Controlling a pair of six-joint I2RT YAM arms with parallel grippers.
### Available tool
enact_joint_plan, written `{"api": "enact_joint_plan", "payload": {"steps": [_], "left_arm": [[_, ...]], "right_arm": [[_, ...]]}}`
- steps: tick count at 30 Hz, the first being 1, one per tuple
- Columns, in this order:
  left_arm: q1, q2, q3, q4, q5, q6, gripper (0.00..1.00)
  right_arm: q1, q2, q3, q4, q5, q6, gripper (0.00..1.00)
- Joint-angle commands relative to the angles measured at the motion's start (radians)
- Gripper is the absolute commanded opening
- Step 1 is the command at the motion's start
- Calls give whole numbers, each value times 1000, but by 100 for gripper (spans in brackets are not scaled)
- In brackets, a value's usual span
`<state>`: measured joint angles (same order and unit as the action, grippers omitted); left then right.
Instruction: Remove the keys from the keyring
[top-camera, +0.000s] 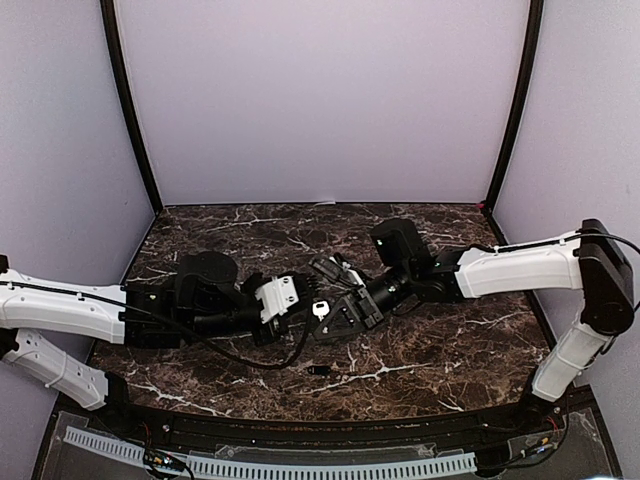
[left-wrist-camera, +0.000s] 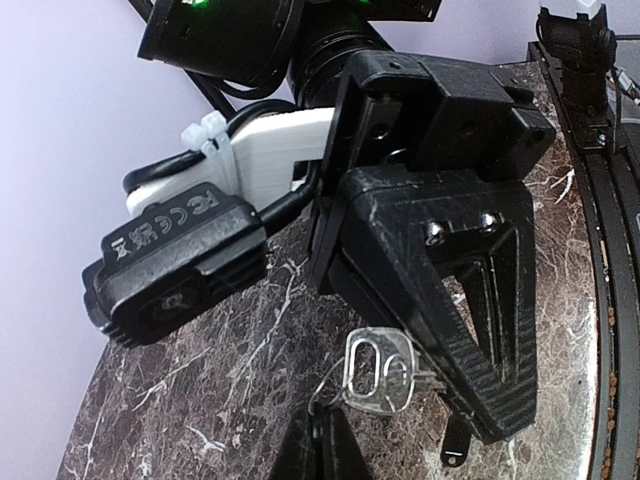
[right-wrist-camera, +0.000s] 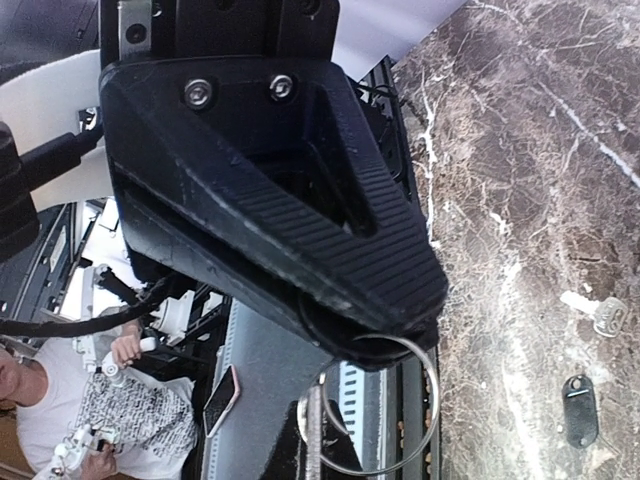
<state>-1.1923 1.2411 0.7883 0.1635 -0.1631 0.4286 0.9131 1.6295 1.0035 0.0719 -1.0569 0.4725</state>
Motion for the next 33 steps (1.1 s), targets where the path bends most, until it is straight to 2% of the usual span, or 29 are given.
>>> {"api": "enact_joint_plan", "payload": {"steps": [1, 13, 27, 33], "left_arm": [[-32, -18, -8, 16, 50, 65, 0], [-55, 9, 10, 17, 55, 143, 0], [-75, 9, 11, 57, 113, 151, 0], [-101, 6, 2, 102, 117, 155, 0]], "right_arm": [[-31, 25, 46, 47, -32, 41, 0], [-32, 80, 100, -31, -94, 23, 0], [-34, 122, 117, -34, -146, 38, 0], [-42, 132, 96, 18, -168, 92, 0]]}}
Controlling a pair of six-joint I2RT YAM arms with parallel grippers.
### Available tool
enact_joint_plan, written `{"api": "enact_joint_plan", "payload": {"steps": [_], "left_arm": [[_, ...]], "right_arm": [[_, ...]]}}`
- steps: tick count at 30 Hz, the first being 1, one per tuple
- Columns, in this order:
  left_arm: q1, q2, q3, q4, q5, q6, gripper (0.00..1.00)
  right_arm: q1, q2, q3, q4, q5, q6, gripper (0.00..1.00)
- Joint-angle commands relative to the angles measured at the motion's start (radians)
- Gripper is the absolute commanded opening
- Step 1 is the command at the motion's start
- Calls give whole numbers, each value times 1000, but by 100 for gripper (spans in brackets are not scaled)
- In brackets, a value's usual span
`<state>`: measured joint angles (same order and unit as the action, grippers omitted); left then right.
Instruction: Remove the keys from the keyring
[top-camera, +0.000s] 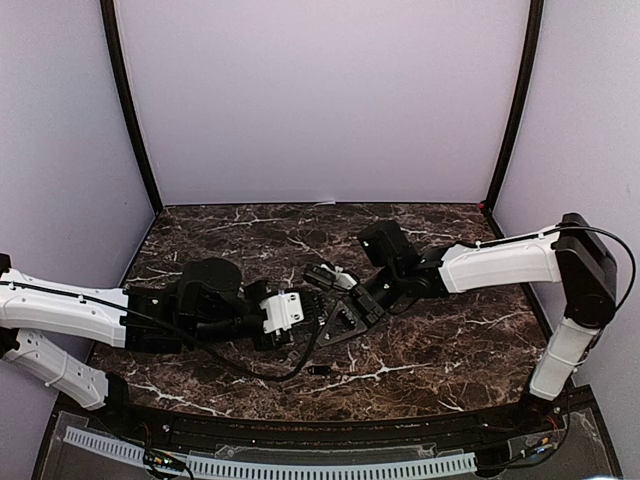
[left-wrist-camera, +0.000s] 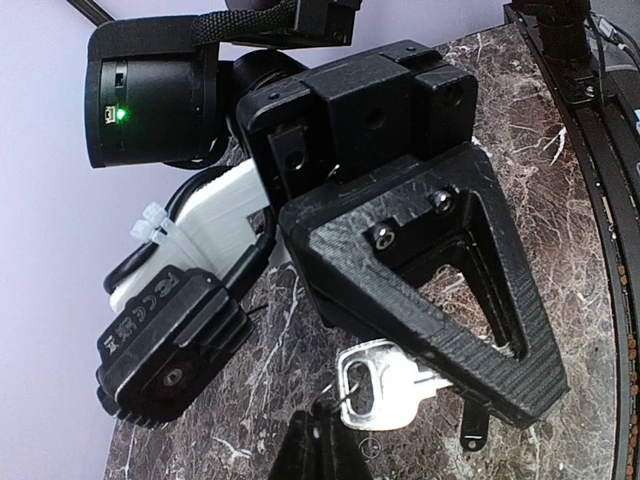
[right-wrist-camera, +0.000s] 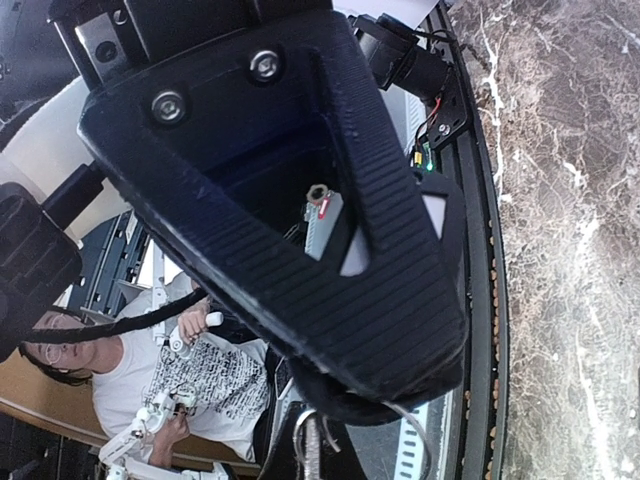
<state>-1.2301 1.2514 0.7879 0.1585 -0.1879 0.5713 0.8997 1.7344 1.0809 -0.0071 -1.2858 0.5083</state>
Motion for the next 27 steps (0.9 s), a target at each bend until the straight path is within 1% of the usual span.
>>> {"api": "enact_joint_plan", "payload": {"steps": [1, 4, 8, 10, 12, 15, 19, 21, 24, 25, 27], "left_arm": [[-67, -4, 2, 114, 144, 8, 0], [-69, 2, -1, 116, 154, -17, 0], [-69, 3, -40, 118, 130, -39, 0], [-69, 3, -57, 105, 128, -63, 0], [-69, 0, -75, 100, 134, -90, 0], [-69, 3, -90, 89, 168, -141, 0], [-69, 31, -105, 95, 204, -193, 0], [-69, 49, -112, 105, 188, -207, 0], [-69, 57, -117, 110, 167, -214, 0], [-67, 54, -118, 115, 170, -220, 0], [-57, 45, -116, 118, 185, -250, 0]], "right_arm": [[-29, 27, 14, 112, 57, 69, 0], [-33, 22, 4, 140, 45, 94, 0], [-42, 10, -20, 188, 21, 150, 1], [-47, -3, -66, 318, -1, 241, 9], [-53, -17, -112, 479, -20, 372, 19], [-63, -31, -164, 715, -34, 564, 28], [-70, -37, -190, 893, -38, 726, 32], [-70, -38, -204, 962, -48, 795, 34], [-74, -45, -220, 983, -55, 804, 35], [-79, -51, -225, 967, -51, 784, 35], [-97, -76, -225, 864, -20, 679, 35]]}}
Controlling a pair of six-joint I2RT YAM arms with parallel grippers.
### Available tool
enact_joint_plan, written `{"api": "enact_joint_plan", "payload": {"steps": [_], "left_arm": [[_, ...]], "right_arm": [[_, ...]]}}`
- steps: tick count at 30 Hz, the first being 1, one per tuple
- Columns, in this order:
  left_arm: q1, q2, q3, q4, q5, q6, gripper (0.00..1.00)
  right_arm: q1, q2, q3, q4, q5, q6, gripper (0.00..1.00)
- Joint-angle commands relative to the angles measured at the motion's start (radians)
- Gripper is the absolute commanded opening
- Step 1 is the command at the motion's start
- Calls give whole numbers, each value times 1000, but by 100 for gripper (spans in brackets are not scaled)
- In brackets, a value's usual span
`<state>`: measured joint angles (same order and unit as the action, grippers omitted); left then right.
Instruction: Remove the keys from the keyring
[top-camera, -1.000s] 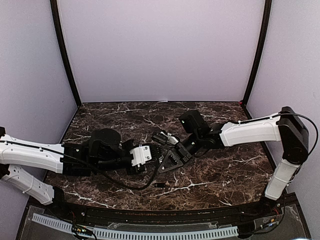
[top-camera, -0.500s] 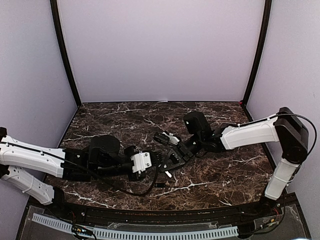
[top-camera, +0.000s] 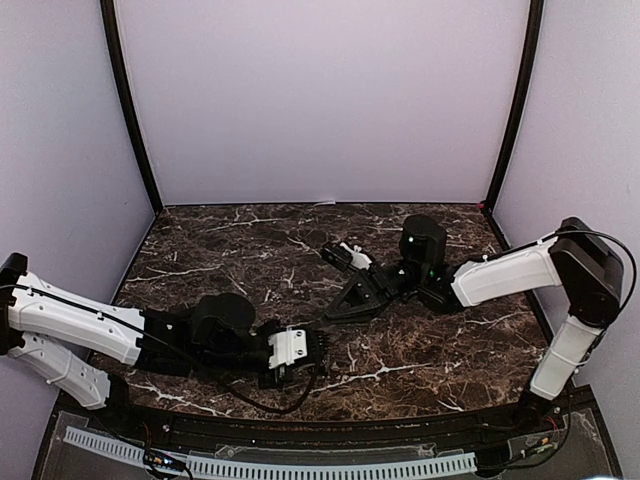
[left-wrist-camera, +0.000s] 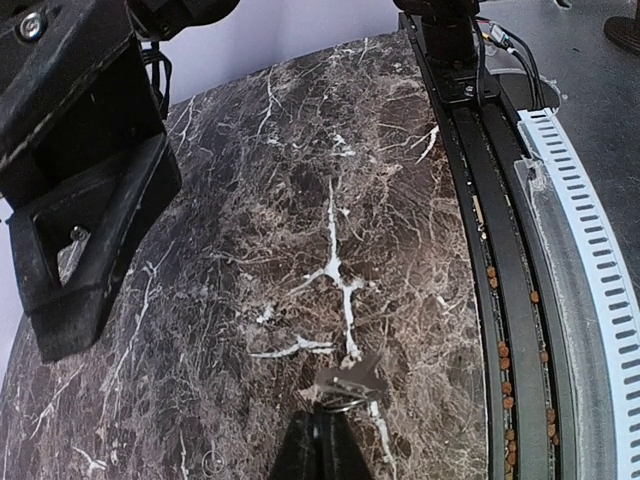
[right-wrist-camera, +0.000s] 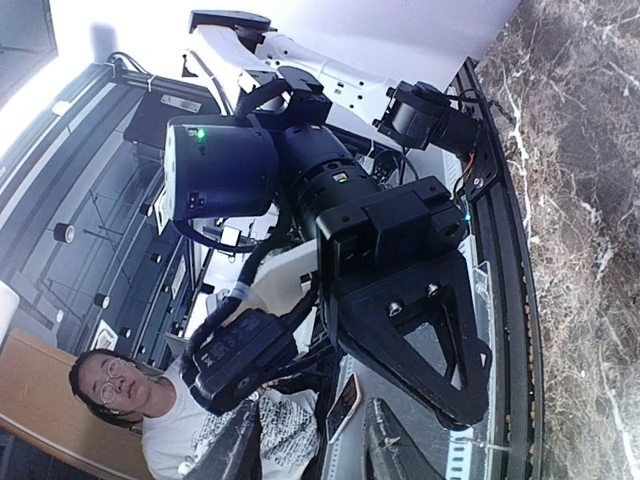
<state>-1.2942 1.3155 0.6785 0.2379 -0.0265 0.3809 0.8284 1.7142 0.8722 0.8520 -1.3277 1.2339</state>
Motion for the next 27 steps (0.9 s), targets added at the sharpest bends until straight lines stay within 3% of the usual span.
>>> {"api": "enact_joint_plan", "payload": {"steps": [1, 4, 6, 8, 12, 20, 27], "left_arm": [[12, -24, -4, 38, 27, -76, 0], [35, -57, -6, 65, 49, -142, 0], [60, -91, -14, 110, 66, -196, 0], [89, -126, -18, 159, 95, -252, 0], [131, -185, -26, 268, 153, -345, 0], [141, -223, 48, 328, 258, -358, 0], [159, -190, 135, 286, 314, -452, 0]], "right_arm": [[-32, -76, -9, -85, 45, -129, 35], [-36, -134, 105, -597, 184, -572, 37], [-36, -174, 169, -812, 280, -757, 38], [-36, -224, 155, -801, 324, -791, 39], [-35, -318, 73, -594, 287, -739, 43], [-28, -399, 50, -424, 218, -688, 45], [5, -512, 9, -417, 388, -857, 47]]}}
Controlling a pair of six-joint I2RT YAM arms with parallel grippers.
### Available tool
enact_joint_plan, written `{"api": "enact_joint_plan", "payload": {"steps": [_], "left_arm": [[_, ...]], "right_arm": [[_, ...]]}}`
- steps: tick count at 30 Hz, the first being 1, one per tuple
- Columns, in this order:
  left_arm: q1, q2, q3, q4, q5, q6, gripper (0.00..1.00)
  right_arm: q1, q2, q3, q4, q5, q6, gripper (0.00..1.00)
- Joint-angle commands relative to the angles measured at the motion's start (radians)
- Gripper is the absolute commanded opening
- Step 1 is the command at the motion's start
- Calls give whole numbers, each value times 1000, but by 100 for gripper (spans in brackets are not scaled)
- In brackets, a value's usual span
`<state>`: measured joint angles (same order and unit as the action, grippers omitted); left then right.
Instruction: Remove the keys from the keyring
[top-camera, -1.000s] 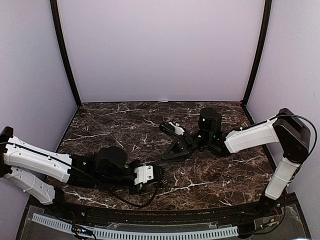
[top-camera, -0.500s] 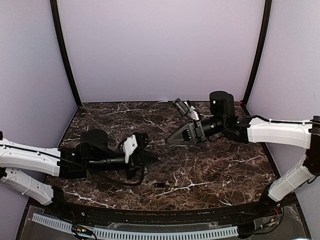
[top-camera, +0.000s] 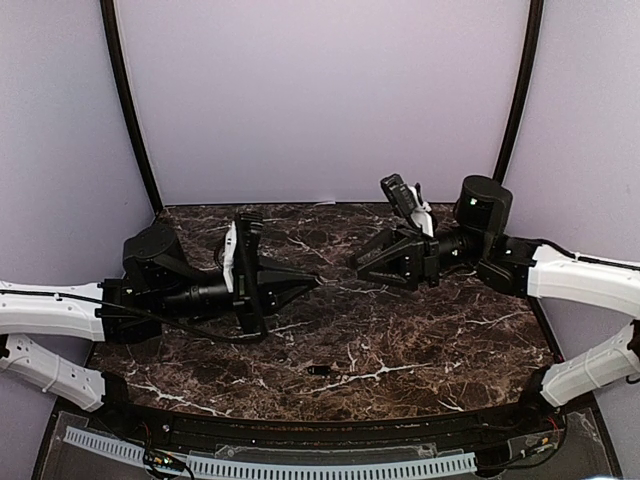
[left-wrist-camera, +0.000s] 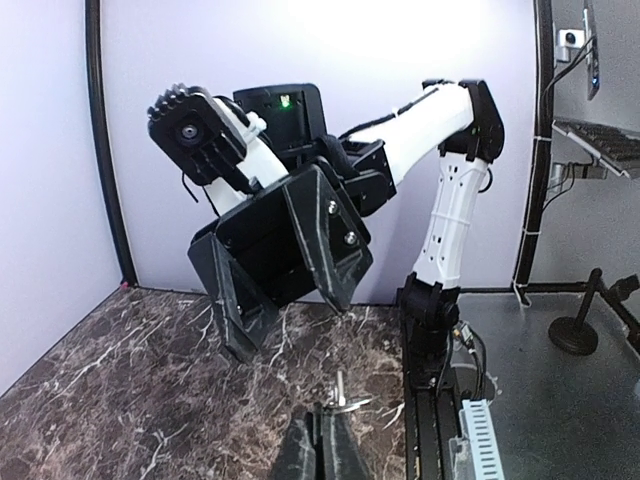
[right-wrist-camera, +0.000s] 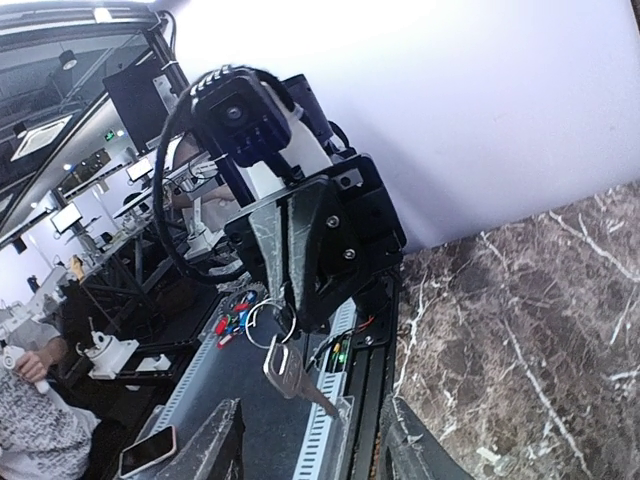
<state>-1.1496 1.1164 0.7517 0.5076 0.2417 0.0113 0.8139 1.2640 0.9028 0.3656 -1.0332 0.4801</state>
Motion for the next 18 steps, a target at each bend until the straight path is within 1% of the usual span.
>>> {"api": "enact_joint_plan", "payload": {"steps": [1, 3, 4, 5, 7, 9, 12, 15, 18], "left_arm": [[20, 19, 79, -1, 32, -112, 0], [30, 45, 130, -62, -39, -187, 0], [37, 62, 162, -115, -78, -229, 0], [49, 80, 216, -175, -100, -267, 0], [67, 123, 294, -301, -112, -321, 0], [80, 162, 355, -412, -87, -351, 0], [85, 208, 425, -550, -97, -355, 0], [89, 234, 457, -631, -116, -354, 0], [91, 257, 481, -679, -119, -358, 0]], "right_arm": [[26, -72, -27, 81, 125, -119, 46], [64, -106, -69, 97, 244, -189, 46], [88, -127, -92, 99, 336, -240, 46], [110, -146, -116, 102, 464, -297, 47], [129, -173, -138, 111, 594, -343, 48], [131, -183, -129, 99, 631, -383, 49], [136, -156, -45, -56, 632, -475, 46], [149, -141, 12, -201, 672, -544, 45], [163, -139, 53, -296, 705, -603, 42]]}}
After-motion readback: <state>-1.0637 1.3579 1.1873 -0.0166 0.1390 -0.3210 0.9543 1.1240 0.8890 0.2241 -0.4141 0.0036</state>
